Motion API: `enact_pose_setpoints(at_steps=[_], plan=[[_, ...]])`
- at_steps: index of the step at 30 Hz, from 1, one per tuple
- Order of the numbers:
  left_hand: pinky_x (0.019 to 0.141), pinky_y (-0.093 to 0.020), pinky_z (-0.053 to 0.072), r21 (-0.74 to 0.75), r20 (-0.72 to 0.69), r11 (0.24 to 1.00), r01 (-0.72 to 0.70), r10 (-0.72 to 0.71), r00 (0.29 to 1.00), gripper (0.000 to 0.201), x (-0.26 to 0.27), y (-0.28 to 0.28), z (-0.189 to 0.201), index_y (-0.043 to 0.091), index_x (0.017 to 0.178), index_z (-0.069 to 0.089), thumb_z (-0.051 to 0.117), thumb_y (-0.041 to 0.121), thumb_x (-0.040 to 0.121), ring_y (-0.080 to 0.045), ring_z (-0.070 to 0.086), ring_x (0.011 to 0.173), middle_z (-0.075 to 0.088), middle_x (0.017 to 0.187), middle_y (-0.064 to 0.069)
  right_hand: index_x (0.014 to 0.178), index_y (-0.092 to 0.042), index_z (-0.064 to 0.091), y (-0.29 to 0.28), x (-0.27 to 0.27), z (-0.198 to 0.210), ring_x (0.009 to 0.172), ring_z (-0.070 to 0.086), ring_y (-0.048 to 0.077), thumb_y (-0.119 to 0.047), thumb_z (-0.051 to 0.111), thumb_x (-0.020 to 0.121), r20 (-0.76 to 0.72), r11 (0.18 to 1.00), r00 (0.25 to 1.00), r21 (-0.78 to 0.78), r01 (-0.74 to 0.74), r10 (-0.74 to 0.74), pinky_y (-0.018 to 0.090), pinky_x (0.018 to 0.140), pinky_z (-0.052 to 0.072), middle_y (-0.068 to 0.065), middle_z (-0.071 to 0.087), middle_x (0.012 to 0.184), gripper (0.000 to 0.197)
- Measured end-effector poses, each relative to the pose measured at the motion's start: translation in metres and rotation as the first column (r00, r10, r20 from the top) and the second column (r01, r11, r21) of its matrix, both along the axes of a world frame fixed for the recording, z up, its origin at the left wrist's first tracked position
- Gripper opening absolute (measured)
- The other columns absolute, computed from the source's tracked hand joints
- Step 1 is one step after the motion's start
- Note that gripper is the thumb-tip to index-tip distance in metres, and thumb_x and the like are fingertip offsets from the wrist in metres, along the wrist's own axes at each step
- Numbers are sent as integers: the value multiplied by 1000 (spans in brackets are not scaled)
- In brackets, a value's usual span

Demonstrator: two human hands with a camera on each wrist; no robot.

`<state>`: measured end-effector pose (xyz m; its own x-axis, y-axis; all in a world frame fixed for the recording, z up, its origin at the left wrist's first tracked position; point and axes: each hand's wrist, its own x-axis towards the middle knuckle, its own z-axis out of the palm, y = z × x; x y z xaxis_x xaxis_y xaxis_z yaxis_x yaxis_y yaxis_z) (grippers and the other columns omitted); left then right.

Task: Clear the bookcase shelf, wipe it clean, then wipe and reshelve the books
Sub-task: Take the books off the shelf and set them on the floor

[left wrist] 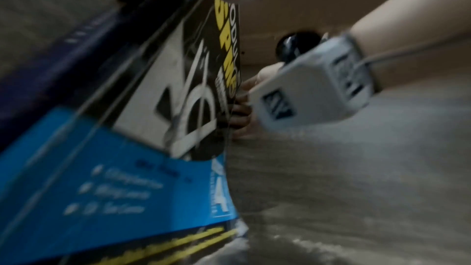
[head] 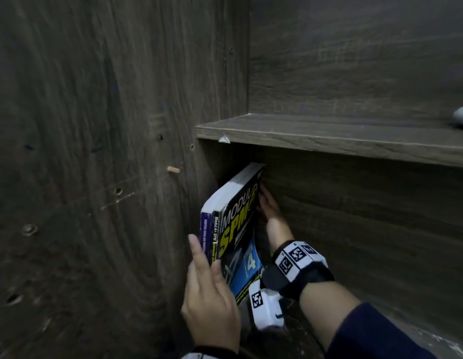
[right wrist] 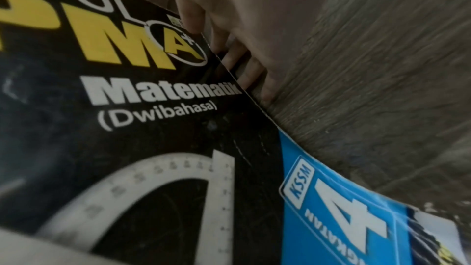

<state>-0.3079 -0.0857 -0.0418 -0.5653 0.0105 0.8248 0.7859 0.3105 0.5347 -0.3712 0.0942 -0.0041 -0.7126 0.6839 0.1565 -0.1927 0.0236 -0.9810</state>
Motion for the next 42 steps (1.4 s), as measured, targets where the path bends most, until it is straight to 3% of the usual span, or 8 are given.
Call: enact_pose_setpoints(at_steps=[7, 11, 14, 22, 31, 35, 38, 42], plan=[[76, -27, 51, 75, -59, 997, 15, -11, 998, 47, -20, -2, -4, 36, 153, 17, 25, 37, 106, -31, 70, 87, 63, 122, -21, 144, -28, 33, -3, 8, -2, 138, 37, 26, -21, 33, 104, -31, 999, 999, -48, 10, -11, 40, 113, 32, 4, 34, 153, 41], [89, -7, 45, 209, -35, 977, 33, -27, 999, 45, -8, -7, -6, 45, 149, 23, 27, 42, 104, -15, 62, 103, 58, 129, -12, 142, -53, 25, -17, 37, -9, 141, 28, 10, -49, 30, 98, -77, 1000, 997, 21, -18, 19, 29, 112, 28, -28, 31, 146, 44], [80, -25, 54, 246, 2, 967, 63, -66, 998, 43, -4, -14, -4, 49, 147, 25, 25, 47, 104, -26, 67, 99, 61, 128, -14, 129, -65, 36, -24, 62, -19, 133, 37, -5, -46, 40, 98, -161, 994, 987, 106, -1, 18, 18, 105, 30, -37, 40, 137, 36], [72, -46, 54, 190, 129, 969, 156, -182, 975, 46, 18, -22, 6, 48, 148, 26, 22, 52, 102, -40, 67, 92, 62, 127, -15, 139, -50, 33, -37, 128, -12, 128, 44, -5, -32, 37, 99, -172, 991, 983, 112, 78, -58, 24, 109, 37, -31, 42, 141, 44], [85, 4, 36, 288, 115, 814, 504, -552, 826, 46, 98, -70, 60, 39, 145, 36, 29, 26, 102, 23, 52, 103, 51, 119, 47, 138, -62, 14, -110, 282, 36, 121, 26, -31, -41, 31, 97, -121, 886, 939, 312, 344, -322, -3, 96, 25, -57, 25, 129, 49], [50, -11, 39, 250, 129, 755, 606, -646, 753, 44, 123, -90, 88, 50, 144, 30, 26, 38, 101, 2, 47, 52, 63, 77, 15, 147, -49, 12, -155, 343, 62, 131, 23, -22, -36, 31, 99, -159, 803, 880, 362, 474, -448, -2, 102, 21, -46, 22, 142, 54], [40, -30, 33, 227, 134, 728, 647, -681, 720, 45, 144, -98, 104, 56, 144, 24, 24, 43, 100, -16, 33, 44, 65, 80, -3, 152, -39, 9, -181, 377, 83, 121, 30, -29, -34, 31, 100, -133, 733, 833, 415, 539, -538, -2, 99, 23, -58, 29, 126, 56], [41, -16, 28, 240, 90, 656, 715, -749, 657, 44, 176, -105, 125, 31, 149, 29, 28, 22, 105, -7, 32, 44, 64, 85, 13, 153, -30, 11, -208, 416, 109, 110, 32, -35, -28, 32, 103, -154, 644, 766, 454, 616, -624, -8, 87, 26, -63, 30, 114, 54]])
